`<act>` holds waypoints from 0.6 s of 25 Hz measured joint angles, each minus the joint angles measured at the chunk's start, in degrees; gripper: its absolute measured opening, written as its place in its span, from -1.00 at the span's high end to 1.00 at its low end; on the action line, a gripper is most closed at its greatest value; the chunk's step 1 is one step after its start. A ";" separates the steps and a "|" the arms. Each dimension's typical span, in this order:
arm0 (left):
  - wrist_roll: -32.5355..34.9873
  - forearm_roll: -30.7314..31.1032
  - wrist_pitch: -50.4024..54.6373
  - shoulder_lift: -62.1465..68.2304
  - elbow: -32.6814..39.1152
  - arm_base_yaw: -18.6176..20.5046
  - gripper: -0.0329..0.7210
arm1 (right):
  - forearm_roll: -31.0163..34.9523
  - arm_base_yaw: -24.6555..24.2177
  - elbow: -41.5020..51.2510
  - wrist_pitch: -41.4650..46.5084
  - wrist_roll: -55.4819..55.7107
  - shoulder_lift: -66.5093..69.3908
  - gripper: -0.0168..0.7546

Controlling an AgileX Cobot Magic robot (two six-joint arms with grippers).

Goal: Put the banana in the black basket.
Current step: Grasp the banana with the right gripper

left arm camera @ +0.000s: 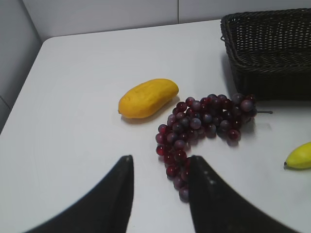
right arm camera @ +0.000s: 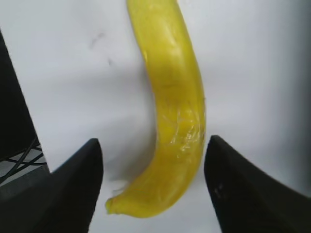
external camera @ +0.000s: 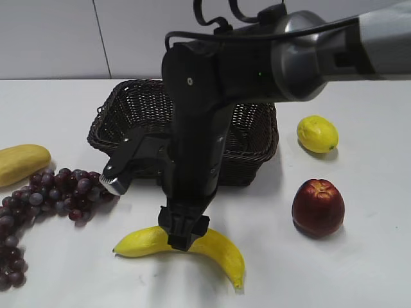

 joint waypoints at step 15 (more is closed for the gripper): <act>0.00 0.00 0.06 0.00 0.00 0.00 0.04 | -2.49 0.00 -6.60 3.79 -2.99 7.36 -0.25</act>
